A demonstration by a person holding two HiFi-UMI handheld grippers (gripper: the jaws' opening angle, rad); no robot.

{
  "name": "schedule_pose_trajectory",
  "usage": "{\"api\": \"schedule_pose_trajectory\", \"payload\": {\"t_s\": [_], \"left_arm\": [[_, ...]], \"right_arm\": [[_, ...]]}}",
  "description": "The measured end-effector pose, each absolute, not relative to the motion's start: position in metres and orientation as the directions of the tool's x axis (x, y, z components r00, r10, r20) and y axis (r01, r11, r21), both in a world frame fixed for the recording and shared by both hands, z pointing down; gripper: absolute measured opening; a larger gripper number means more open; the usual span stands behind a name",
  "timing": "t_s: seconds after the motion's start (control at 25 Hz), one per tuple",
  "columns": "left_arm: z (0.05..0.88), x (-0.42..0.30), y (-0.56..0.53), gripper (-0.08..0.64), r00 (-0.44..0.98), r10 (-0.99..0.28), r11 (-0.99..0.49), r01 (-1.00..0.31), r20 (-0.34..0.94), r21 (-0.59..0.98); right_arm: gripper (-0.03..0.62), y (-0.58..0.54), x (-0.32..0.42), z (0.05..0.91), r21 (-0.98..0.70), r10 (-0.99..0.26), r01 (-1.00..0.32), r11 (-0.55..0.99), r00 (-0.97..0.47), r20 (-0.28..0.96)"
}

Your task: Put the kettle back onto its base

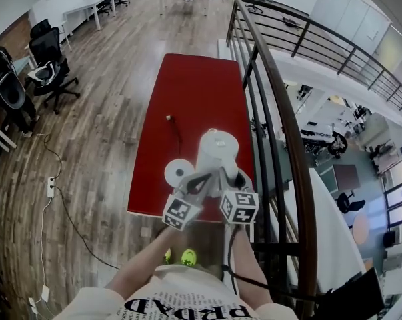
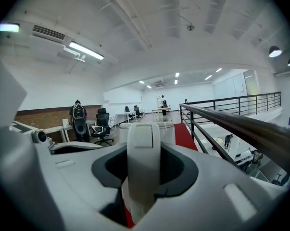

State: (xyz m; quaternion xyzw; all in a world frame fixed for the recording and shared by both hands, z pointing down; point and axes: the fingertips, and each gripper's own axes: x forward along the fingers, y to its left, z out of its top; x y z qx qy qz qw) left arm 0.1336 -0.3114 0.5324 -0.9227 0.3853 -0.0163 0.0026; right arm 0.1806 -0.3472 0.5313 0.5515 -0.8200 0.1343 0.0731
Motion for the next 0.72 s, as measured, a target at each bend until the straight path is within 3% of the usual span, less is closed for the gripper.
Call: {"api": "schedule_pose_trajectory", "payload": {"t_s": [0.36, 0.72], "left_arm": [[0.519, 0.062, -0.313, -0.009, 0.602, -0.798, -0.602, -0.798, 0.026, -0.032], [0.530, 0.001, -0.321, -0.009, 0.579, -0.815, -0.579, -0.815, 0.038, -0.015]], "right_arm": [[0.138, -0.354, 0.104, 0.506, -0.140, -0.838, -0.861, 0.489, -0.509, 0.199], [0.137, -0.363, 0.051, 0.517, -0.122, -0.816, -0.842, 0.525, -0.539, 0.212]]}}
